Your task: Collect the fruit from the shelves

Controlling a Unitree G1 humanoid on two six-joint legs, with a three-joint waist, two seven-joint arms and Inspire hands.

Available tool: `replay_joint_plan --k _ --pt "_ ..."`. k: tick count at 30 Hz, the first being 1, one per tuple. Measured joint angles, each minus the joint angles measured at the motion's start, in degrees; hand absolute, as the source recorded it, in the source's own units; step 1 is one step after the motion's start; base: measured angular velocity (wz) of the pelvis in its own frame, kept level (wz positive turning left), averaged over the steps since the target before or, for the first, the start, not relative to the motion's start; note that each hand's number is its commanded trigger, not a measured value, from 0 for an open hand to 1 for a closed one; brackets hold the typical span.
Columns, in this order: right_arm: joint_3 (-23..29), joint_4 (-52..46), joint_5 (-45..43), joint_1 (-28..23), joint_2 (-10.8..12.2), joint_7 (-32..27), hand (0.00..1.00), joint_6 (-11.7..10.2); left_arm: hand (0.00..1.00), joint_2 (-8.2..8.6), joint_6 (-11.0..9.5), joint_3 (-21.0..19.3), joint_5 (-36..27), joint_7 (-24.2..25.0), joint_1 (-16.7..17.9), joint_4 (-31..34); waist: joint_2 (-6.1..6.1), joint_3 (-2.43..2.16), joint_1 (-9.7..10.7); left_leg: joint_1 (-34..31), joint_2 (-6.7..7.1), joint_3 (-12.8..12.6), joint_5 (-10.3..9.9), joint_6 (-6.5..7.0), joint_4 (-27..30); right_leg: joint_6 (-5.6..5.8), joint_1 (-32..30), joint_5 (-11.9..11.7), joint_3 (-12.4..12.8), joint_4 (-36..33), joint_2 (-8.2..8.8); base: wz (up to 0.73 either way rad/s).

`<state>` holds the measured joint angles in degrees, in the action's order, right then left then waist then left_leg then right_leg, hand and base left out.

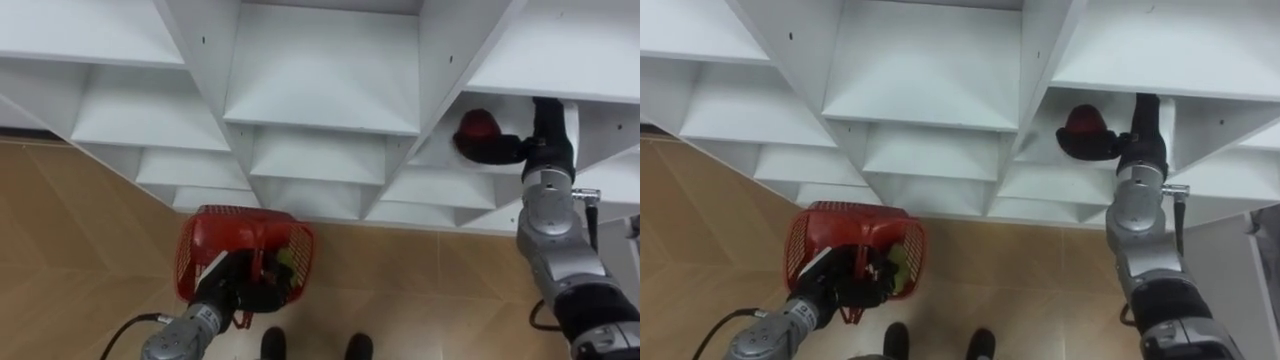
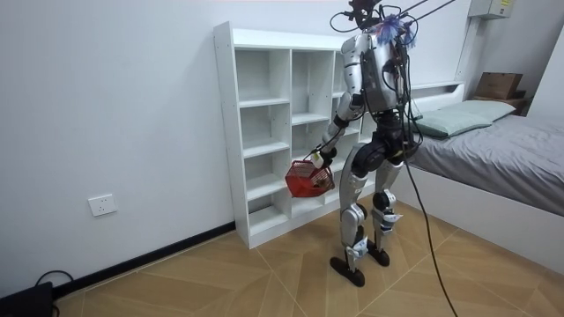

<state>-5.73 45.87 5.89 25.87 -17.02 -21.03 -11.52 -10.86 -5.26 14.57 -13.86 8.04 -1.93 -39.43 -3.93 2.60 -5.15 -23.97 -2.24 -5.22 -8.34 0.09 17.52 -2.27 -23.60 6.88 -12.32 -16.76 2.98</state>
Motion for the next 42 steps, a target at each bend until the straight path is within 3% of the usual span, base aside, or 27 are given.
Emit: replay_joint_plan --k 15,22,33,34,37,42 --pt "-0.38 3.58 -1.78 1.77 -0.21 0.61 0.00 3.50 1.00 0.19 1.29 1.88 -0.16 -1.35 -1.44 -0.06 0.00 0.12 0.37 -4.13 -0.12 0.58 0.39 0.16 1.03 -0.05 -3.56 -0.03 -1.23 -1.20 0.64 0.04" --pt "-0.38 5.60 -2.52 2.90 -0.30 1.10 0.00 3.63 1.00 0.33 1.37 2.59 -0.16 -1.67 -1.90 -1.25 0.05 0.64 0.07 -4.36 -0.06 0.58 0.47 0.28 1.83 -0.03 -3.67 -0.01 -1.27 -1.91 0.84 0.00" --pt "-0.39 5.73 -3.79 2.90 -0.30 1.19 0.00 3.70 1.00 0.36 1.55 2.60 -0.16 -1.73 -2.34 -1.43 0.08 0.65 0.07 -4.64 -0.04 0.53 0.56 0.43 2.08 -0.02 -3.84 -0.01 -1.40 -2.05 0.95 0.00" --pt "-0.39 5.73 -3.80 2.90 -0.30 1.18 0.04 3.70 1.00 0.36 1.55 2.60 -0.16 -1.75 -2.39 -1.48 0.08 0.65 0.06 -4.64 -0.04 0.52 0.56 0.43 2.10 -0.02 -3.84 -0.01 -1.39 -2.05 0.95 0.00" --pt "-0.38 5.71 -3.94 3.03 -0.30 1.17 1.00 3.94 1.00 0.41 1.56 2.60 -0.16 -1.97 -2.80 -1.91 0.12 0.63 0.04 -4.64 -0.05 0.52 0.57 0.43 2.14 -0.03 -3.84 -0.02 -1.37 -2.08 0.94 0.00" --pt "-0.37 5.73 -3.95 3.98 -0.66 -0.01 1.00 4.11 1.00 0.51 1.56 2.61 -0.20 -2.57 -2.98 -2.30 0.21 0.58 -0.08 -4.62 -0.02 0.09 0.60 0.48 2.14 -0.04 -4.48 0.00 -0.87 -2.94 1.08 -0.04"
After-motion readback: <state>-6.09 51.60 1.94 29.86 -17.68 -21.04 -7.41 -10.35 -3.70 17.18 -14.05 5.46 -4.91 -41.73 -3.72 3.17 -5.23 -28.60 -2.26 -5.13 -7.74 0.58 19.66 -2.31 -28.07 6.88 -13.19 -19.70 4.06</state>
